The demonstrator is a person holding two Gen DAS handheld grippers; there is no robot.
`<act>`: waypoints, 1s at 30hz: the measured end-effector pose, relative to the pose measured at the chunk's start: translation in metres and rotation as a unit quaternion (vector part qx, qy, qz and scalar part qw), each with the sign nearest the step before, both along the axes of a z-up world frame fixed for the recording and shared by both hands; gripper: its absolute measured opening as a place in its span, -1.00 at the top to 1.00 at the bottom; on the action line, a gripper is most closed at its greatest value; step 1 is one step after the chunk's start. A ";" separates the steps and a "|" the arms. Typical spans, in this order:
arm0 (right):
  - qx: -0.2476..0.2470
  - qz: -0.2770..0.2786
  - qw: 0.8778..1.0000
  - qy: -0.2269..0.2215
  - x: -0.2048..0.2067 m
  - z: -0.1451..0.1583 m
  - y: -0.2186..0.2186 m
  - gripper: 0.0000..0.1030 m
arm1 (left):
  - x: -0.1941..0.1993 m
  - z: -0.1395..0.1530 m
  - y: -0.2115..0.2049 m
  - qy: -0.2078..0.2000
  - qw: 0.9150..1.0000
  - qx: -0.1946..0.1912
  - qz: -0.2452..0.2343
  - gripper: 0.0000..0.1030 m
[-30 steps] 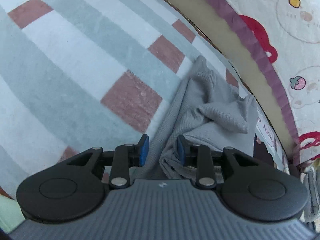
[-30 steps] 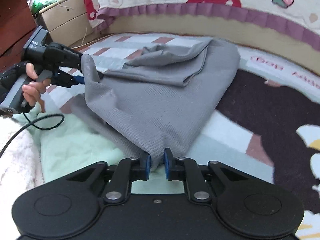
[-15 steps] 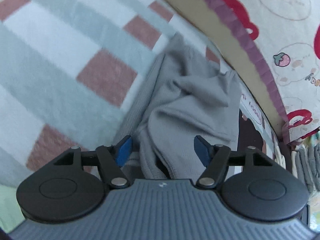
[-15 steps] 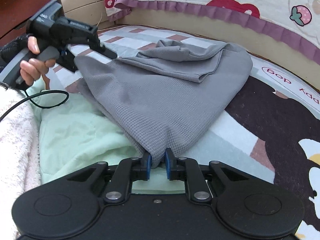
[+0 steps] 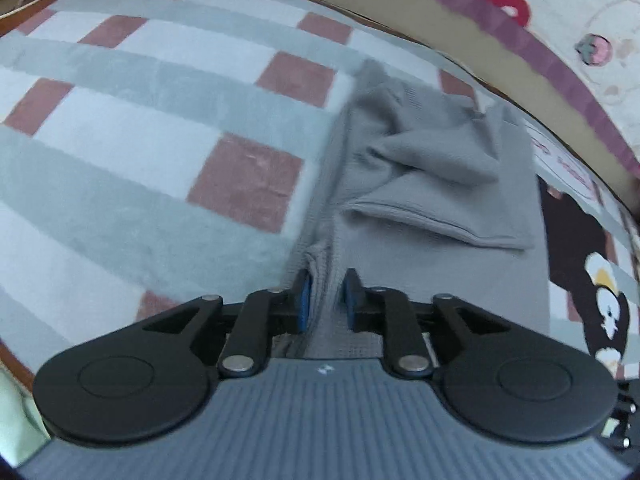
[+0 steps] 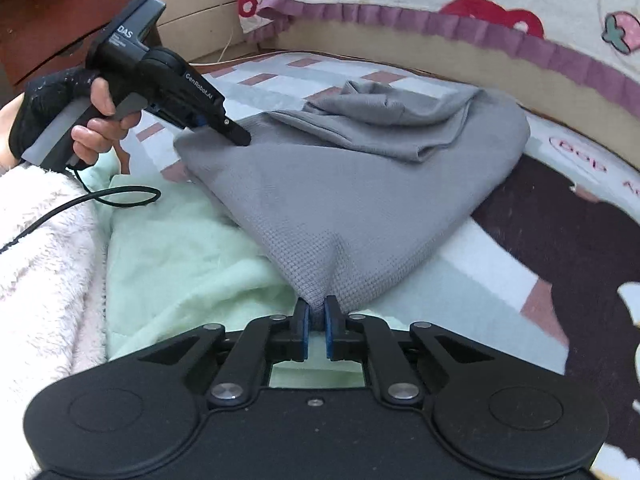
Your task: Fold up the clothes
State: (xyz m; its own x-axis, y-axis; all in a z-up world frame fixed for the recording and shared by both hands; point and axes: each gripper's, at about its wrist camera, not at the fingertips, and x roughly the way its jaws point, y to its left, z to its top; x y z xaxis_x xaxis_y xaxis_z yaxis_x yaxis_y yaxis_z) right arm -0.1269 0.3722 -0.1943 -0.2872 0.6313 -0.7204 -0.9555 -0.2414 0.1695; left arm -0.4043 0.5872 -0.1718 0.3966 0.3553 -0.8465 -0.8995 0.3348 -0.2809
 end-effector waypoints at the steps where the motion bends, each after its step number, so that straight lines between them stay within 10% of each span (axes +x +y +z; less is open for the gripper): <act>1: -0.002 0.005 1.000 0.000 0.001 0.000 0.000 0.81 | -0.004 0.005 -0.002 0.007 1.000 0.018 0.018 0.60; 6: -0.029 0.052 0.997 0.045 0.007 -0.001 -0.002 0.82 | -0.021 0.054 -0.026 0.004 0.981 0.191 0.042 0.67; 12: -0.004 0.035 0.992 0.121 0.037 0.022 -0.002 0.71 | 0.047 0.055 -0.050 -0.008 0.964 0.218 -0.152 0.10; 17: 0.018 -0.049 0.992 0.113 0.077 0.030 0.010 0.65 | 0.115 0.035 -0.087 0.016 0.904 0.246 -0.351 0.00; 21: 0.013 -0.073 0.994 0.080 0.087 0.027 0.011 0.65 | 0.146 0.019 -0.092 0.103 0.894 0.275 -0.338 -0.01; 30: -0.005 -0.076 0.995 0.063 0.092 0.015 0.012 0.59 | 0.159 0.004 -0.098 0.136 0.857 0.285 -0.408 -0.21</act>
